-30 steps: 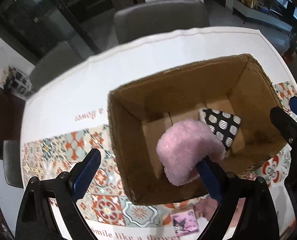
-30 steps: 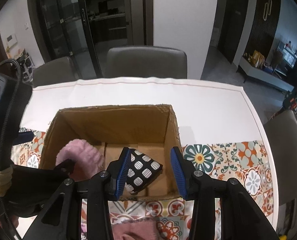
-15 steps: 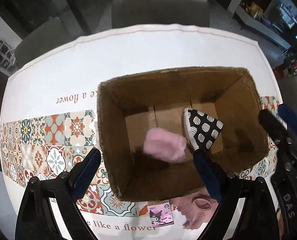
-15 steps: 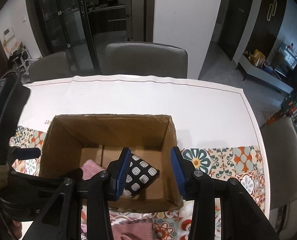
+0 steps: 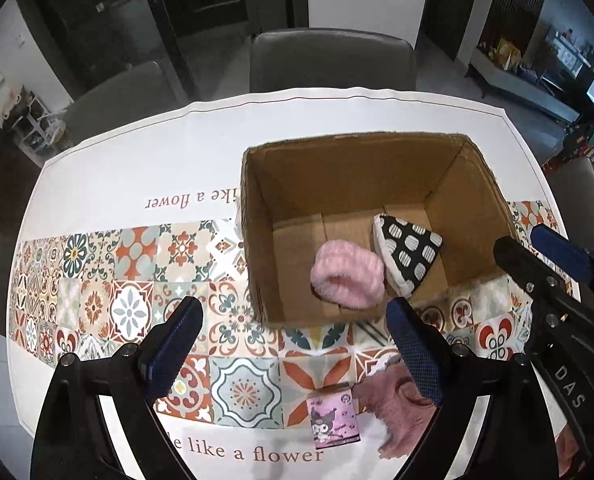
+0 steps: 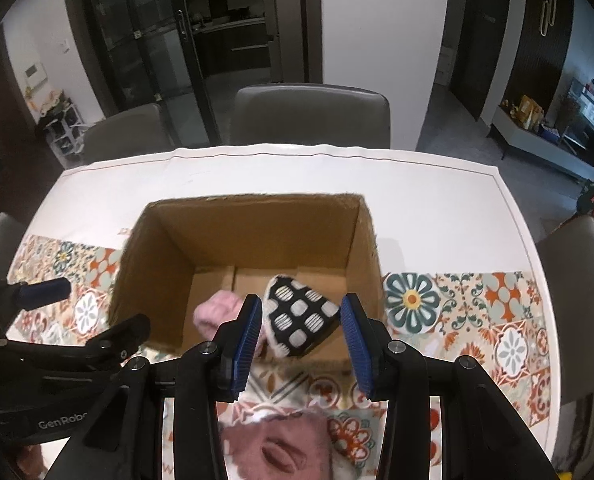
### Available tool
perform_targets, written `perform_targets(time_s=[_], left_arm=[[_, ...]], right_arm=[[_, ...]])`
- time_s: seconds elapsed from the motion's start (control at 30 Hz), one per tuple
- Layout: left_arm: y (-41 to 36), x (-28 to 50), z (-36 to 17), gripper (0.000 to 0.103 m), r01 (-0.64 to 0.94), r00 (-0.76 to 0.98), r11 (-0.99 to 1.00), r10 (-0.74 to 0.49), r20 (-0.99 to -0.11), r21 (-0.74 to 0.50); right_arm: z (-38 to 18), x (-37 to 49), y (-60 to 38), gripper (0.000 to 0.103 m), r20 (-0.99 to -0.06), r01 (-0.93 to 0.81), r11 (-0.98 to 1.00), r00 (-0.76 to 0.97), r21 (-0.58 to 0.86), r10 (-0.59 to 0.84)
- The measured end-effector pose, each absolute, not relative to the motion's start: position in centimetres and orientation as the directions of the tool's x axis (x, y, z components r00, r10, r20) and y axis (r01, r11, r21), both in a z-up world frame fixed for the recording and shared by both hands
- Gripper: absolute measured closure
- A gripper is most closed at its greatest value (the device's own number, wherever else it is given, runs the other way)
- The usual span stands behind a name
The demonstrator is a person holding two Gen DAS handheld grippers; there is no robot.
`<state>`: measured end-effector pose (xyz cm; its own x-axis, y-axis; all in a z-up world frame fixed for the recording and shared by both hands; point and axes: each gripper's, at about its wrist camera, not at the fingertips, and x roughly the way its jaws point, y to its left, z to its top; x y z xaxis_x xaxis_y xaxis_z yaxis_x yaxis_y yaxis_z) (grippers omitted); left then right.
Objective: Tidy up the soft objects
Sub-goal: 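Move both tools back toward the tissue pack and pink towel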
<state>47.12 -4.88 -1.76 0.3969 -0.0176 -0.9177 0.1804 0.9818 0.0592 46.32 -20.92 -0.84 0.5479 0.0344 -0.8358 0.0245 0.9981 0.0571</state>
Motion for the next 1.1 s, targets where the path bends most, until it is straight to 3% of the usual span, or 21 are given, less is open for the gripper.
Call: perform_targets(time_s=[0.6,1.1], left_arm=[[-3.9,36.3,-3.0,0.009,0.144,0.573,0.987,-0.024,-0.819,0.072],[-4.0,31.1,-7.1,0.009,0.123,0.587,0.990,-0.014,-0.809,0.072]], right_arm=[[-2.3,37.4,-21.0,0.060,-0.779,-0.028,0.995,0.620,0.098,0.094],[-7.0,33.4,-20.2,0.060,-0.828,-0.134,0.984,0.534,0.118,0.172]])
